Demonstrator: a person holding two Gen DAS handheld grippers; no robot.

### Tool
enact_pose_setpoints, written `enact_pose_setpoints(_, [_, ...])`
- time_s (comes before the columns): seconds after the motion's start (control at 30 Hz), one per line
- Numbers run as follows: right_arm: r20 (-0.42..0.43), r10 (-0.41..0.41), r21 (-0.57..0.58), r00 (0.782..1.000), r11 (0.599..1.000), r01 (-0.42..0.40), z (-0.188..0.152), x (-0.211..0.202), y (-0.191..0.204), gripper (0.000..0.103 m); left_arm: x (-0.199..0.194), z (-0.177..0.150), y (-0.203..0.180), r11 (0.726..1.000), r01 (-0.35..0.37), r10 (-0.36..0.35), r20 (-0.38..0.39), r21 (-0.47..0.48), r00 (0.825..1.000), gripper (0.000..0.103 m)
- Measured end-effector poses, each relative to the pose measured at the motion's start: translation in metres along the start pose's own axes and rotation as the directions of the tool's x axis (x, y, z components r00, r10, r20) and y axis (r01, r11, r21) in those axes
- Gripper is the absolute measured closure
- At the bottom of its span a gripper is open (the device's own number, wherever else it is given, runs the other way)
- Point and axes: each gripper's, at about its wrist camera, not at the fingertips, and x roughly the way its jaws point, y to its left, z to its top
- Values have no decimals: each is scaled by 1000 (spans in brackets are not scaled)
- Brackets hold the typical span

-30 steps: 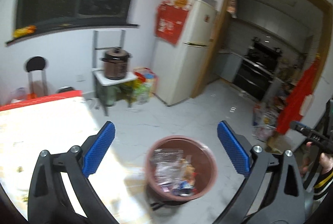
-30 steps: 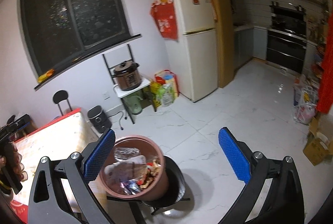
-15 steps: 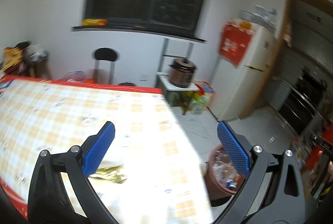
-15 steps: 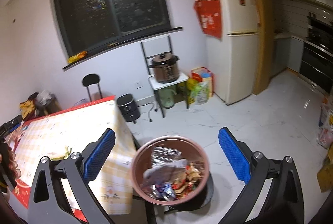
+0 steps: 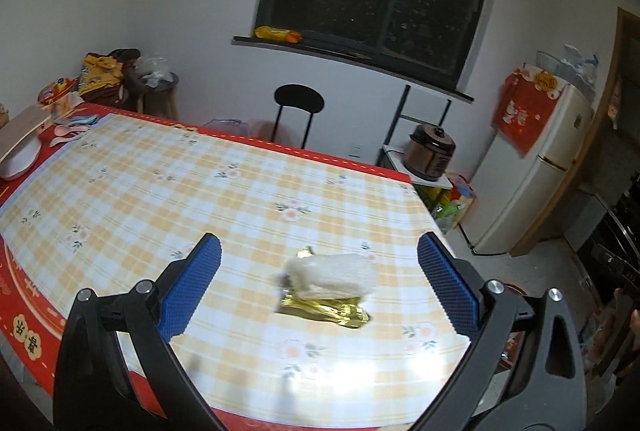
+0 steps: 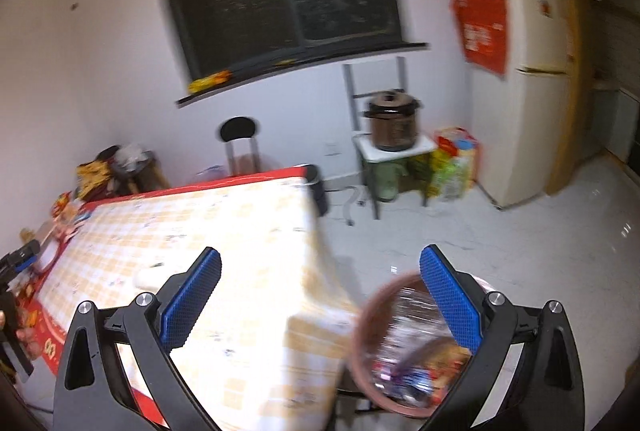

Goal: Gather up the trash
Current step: 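Move the left gripper back to the table and grasp the white bubble wrap, then grasp the crumpled gold foil with the right gripper while left holds bubble wrap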

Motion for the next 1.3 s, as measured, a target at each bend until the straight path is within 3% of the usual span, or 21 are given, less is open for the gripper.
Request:
enact_pose_setpoints(0.2, [-89, 29, -42, 996, 999, -33, -7, 40, 74, 5, 17, 0, 38, 999, 32, -32, -39, 16, 999, 6])
enact_pose_setpoints(0.3, [-118, 27, -31, 993, 999, -31, -7, 54, 106, 5, 38, -3, 43, 994, 88, -82, -88, 68, 993, 6])
enact_pose_setpoints(0.43, [-130, -3, -34, 991, 999, -2, -9, 59, 134, 5, 74, -9, 31, 962, 194, -166, -153, 192, 974, 6])
enact_pose_setpoints(0.57, [-154, -69, -21, 986, 998, 67, -18, 63, 147, 5, 118, -18, 14, 902, 326, -261, -241, 284, 935, 6])
enact_pose_setpoints(0.7, [-189, -143, 23, 972, 988, 150, -35, 62, 145, 5, 168, -34, -6, 816, 437, -310, -352, 378, 883, 7])
enact_pose_setpoints(0.87, [-229, -206, 85, 951, 969, 231, -62, 58, 138, 5, 221, -59, -24, 719, 509, -286, -465, 473, 838, 15])
enact_pose_setpoints(0.93, [-246, -224, 101, 943, 962, 255, -72, 57, 137, 5, 234, -65, -28, 701, 509, -262, -484, 500, 835, 28])
enact_pose_setpoints(0.97, [-256, -231, 111, 939, 958, 265, -77, 56, 137, 5, 240, -67, -29, 696, 498, -244, -482, 517, 841, 34])
enact_pose_setpoints(1.0, [-266, -236, 118, 935, 954, 275, -82, 57, 137, 5, 245, -68, -29, 694, 487, -227, -481, 531, 847, 46])
enact_pose_setpoints(1.13, [-294, -242, 116, 925, 951, 286, -92, 63, 143, 5, 240, -51, -17, 705, 537, -305, -486, 463, 819, 71])
enact_pose_setpoints(1.2, [-306, -240, 94, 921, 955, 280, -91, 71, 148, 5, 230, -37, -4, 724, 537, -339, -455, 432, 823, 74])
enact_pose_setpoints(1.3, [-313, -223, 52, 923, 967, 251, -87, 87, 162, 5, 213, -12, 25, 779, 518, -377, -396, 354, 837, 75])
